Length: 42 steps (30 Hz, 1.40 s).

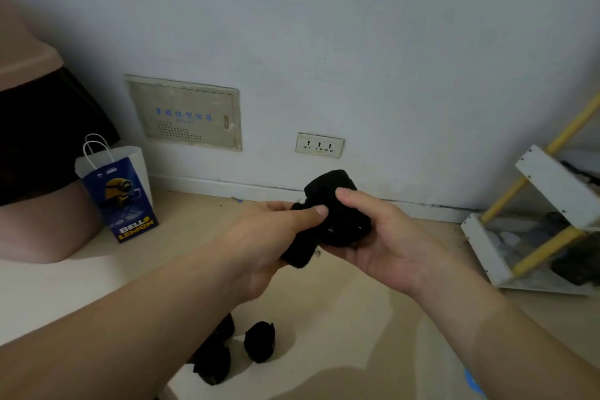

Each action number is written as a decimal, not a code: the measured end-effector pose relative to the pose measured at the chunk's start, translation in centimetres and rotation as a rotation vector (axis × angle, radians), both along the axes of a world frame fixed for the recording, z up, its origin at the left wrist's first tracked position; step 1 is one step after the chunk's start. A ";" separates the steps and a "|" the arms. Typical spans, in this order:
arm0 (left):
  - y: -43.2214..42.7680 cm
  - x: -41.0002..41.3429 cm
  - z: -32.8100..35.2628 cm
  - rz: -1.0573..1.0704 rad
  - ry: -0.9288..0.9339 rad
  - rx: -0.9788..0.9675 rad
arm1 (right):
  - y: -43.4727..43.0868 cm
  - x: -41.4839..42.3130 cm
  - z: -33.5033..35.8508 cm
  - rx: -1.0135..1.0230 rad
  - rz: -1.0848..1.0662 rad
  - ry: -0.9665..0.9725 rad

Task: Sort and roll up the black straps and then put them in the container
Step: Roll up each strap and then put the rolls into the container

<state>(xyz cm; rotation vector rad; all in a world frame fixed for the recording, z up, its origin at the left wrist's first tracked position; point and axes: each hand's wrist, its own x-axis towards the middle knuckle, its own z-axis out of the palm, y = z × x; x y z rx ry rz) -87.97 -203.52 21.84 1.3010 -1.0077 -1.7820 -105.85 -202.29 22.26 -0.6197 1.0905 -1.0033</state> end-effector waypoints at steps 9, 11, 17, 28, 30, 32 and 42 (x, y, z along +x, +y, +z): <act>-1.0 -2.4 0.3 0.192 0.092 -0.012 | 0.1 -2.2 0.3 -0.031 0.068 0.110; -1.1 -2.3 0.2 0.154 0.063 -0.006 | 0.1 -2.6 0.0 -0.033 0.094 0.114; -1.4 -2.6 -0.9 0.165 0.222 0.057 | -0.4 -2.1 -0.7 -0.060 -0.011 0.095; -1.1 -2.2 -0.3 0.289 -0.041 -0.163 | -0.9 -1.4 -1.1 -0.185 -0.052 0.226; -0.5 -2.5 -0.1 0.282 -0.135 -0.245 | -1.0 -1.3 -1.6 -0.196 -0.103 0.277; -0.1 -2.8 -0.1 0.253 -0.156 -0.280 | -1.0 -1.2 -1.9 -0.194 -0.153 0.296; 0.9 -3.3 -0.9 0.050 -0.358 -0.432 | -0.4 0.1 -2.4 -0.149 -0.279 0.320</act>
